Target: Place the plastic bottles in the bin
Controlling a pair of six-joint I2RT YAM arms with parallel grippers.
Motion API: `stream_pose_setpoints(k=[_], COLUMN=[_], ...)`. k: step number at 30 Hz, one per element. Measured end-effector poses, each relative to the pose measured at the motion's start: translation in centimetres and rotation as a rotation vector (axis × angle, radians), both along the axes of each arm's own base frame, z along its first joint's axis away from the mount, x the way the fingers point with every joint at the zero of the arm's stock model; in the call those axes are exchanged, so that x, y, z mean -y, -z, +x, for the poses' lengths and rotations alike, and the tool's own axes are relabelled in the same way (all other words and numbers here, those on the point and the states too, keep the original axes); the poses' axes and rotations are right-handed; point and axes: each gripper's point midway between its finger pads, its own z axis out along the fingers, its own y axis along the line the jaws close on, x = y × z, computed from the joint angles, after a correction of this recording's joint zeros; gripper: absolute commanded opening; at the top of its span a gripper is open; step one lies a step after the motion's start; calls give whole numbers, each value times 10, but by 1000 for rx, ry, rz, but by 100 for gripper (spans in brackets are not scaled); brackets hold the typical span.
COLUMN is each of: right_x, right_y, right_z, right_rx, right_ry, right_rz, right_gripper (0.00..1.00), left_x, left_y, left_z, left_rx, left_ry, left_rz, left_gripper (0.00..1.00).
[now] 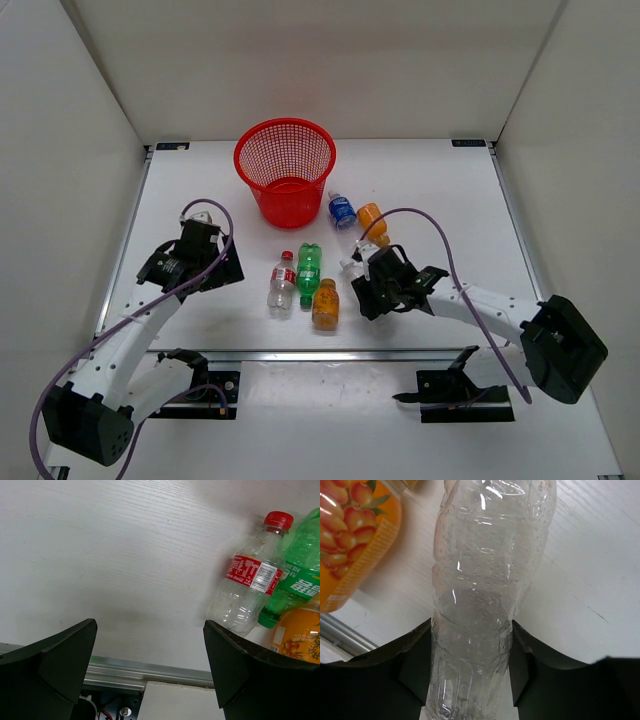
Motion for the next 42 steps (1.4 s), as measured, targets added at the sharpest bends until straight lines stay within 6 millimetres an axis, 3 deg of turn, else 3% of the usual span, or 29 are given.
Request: stream_pose_setpoints(k=[2,6,12,15,17,21,25,29,31,37,41,42], right_x=[4,13,-3,-20,-30,-57,-99,-133,-144,-171,-176,-177], right_y=[-6,-36,-142,-208,-249,-290,-290,-273,-264,-269,-270,-270], right_z=[1,5,35,65,96,161,217,252,264,293,299,299], right_rx=[9,38,214,339,430,534,577,599,610,695,711,714], right_ry=[16,45,19,-9,-15,-35,-84,-98,-81,-38,-34,-36], right_rz=[5,40,161,243,287,314,313,322,335,404,434,439], right_gripper=[28,26,20,17,16,19,20,24,25,28,49,51], left_x=[0,4,10,12,13,20,31,39,41,48,56,58], left_y=[0,0,-4,-5,-4,1,3,5,8,27,31,30], left_z=[1,5,12,14,15,14,16,18,17,17,18,19], left_rx=[5,18,45,53,57,35,27,19,6,-57,-68,-63], left_ry=[2,17,37,42,45,62,88,107,111,131,154,162], left_rz=[-2,-19,-41,-49,-55,-77,-106,-135,-138,-144,-170,-178], left_gripper=[99,99,98,98,99,99,99,98,98,99,99,99])
